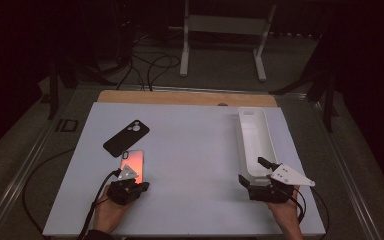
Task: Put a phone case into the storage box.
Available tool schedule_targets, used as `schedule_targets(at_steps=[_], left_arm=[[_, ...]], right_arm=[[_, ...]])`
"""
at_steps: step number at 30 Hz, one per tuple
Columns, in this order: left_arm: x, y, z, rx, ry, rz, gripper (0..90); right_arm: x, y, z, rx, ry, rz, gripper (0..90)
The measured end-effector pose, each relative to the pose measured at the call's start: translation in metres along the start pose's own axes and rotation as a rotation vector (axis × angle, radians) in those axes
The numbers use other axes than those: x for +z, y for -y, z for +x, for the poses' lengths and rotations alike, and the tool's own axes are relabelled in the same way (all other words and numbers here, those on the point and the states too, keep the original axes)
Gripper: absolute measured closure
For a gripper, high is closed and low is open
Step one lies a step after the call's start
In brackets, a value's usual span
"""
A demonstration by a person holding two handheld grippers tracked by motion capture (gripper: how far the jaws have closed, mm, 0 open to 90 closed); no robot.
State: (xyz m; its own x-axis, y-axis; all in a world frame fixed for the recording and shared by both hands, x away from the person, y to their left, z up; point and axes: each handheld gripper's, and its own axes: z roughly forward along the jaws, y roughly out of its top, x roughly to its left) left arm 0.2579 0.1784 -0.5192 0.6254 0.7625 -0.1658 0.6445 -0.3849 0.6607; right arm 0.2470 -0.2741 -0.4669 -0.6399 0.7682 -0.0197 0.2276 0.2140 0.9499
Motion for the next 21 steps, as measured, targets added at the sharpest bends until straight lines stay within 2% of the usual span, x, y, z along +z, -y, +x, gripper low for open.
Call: schedule_targets(at_steps=[3, 4, 11, 13, 15, 16, 19, 21], left_arm=[[-0.002, 0.002, 0.001, -0.005, -0.004, -0.002, 89.1], [-0.012, 0.01, 0.005, -0.034, -0.026, 0.003, 89.0], [-0.031, 0.025, 0.014, -0.096, -0.094, 0.002, 88.8], [-0.034, 0.027, 0.016, -0.109, -0.101, -0.009, 88.7], [-0.034, 0.027, 0.016, -0.109, -0.101, -0.009, 88.5], [-0.036, 0.026, 0.015, -0.094, -0.089, -0.043, 86.6], [-0.039, 0.022, 0.011, -0.068, -0.085, -0.073, 84.4], [-0.042, 0.018, 0.008, -0.042, -0.081, -0.11, 82.1]], right_arm=[[0.0, 0.0, 0.0, 0.0, 0.0, 0.001, 9.0], [0.0, 0.0, 0.0, -0.002, 0.0, 0.002, 9.0], [0.001, 0.0, 0.001, -0.005, -0.001, 0.005, 8.9], [0.002, 0.0, 0.001, -0.008, -0.002, 0.005, 9.0], [0.002, 0.0, 0.001, -0.009, -0.002, 0.006, 9.0], [0.002, 0.0, 0.001, -0.01, -0.005, 0.005, 9.0], [0.003, 0.0, 0.001, -0.011, -0.003, 0.006, 9.0], [0.002, 0.0, 0.0, -0.009, -0.002, 0.006, 9.0]])
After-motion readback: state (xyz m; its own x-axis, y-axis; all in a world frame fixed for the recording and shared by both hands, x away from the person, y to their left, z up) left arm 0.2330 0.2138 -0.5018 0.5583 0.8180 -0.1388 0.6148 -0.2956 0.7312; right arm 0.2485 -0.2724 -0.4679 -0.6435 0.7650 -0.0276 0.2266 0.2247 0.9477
